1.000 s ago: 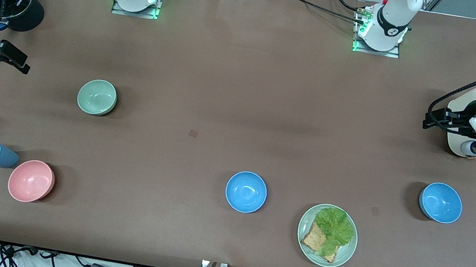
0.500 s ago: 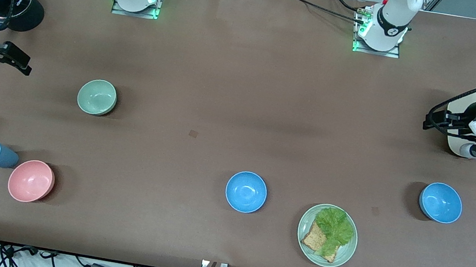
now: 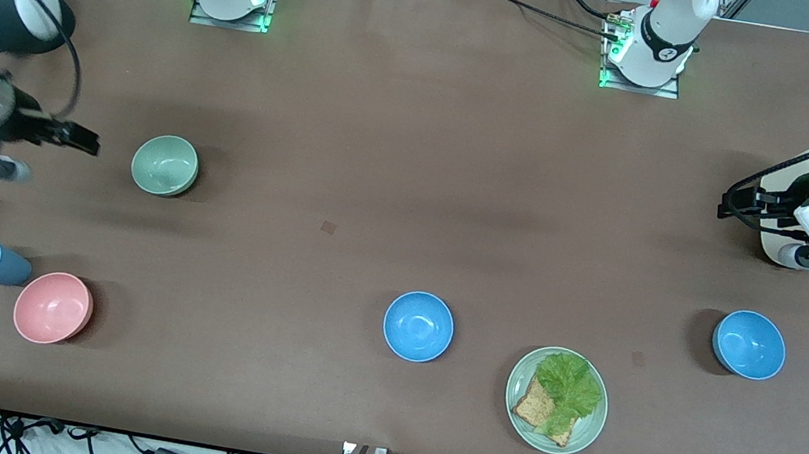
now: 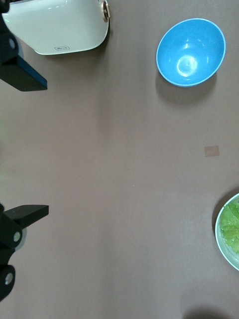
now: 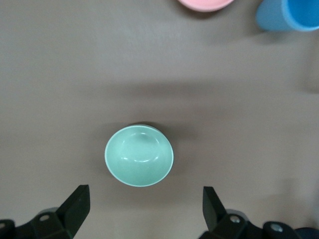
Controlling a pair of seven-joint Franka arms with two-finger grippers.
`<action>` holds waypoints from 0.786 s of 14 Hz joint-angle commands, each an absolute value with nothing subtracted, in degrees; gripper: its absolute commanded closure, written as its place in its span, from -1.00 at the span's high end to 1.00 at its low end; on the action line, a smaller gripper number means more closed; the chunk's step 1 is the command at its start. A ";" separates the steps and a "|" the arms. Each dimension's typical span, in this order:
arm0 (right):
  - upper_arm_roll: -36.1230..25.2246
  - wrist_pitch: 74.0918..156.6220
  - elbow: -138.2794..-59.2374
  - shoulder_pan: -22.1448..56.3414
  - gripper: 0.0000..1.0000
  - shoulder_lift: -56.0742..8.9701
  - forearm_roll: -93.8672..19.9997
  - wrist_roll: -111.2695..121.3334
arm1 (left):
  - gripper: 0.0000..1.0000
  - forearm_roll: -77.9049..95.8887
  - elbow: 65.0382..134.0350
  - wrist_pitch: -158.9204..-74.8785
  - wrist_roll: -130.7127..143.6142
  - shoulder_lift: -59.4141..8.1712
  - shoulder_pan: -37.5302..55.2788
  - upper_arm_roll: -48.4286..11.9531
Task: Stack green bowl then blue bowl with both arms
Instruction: 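Reach the right gripper toward the pale green bowl, then grasp the green bowl with the right gripper while the left gripper reaches the blue bowl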
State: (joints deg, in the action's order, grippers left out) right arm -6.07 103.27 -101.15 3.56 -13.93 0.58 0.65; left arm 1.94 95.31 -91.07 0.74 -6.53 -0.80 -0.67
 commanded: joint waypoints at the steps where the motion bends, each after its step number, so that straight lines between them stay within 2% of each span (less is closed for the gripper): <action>1: -6.15 103.80 -100.99 3.25 1.00 -20.19 1.14 0.70 | 1.00 -0.17 92.55 -89.65 0.26 -8.61 -0.97 -0.35; 5: -6.33 107.22 -101.34 0.80 1.00 -26.97 1.14 0.79 | 1.00 -4.66 90.44 -90.43 -5.87 -13.25 -2.10 -0.26; 9: -6.24 107.40 -103.88 0.62 1.00 -29.53 1.14 0.79 | 1.00 -4.22 83.34 -96.66 -10.17 -24.14 -9.13 -0.44; 11: -6.24 107.32 -105.63 0.62 0.80 -29.79 1.14 0.79 | 1.00 -4.22 81.74 -102.88 -16.23 -29.33 -11.15 -0.35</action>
State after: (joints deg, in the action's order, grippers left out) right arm -6.74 107.05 -103.22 0.94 -30.59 0.58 0.69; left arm -3.52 87.18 -100.06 -11.40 -23.00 -9.82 0.02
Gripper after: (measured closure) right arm 0.031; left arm 0.000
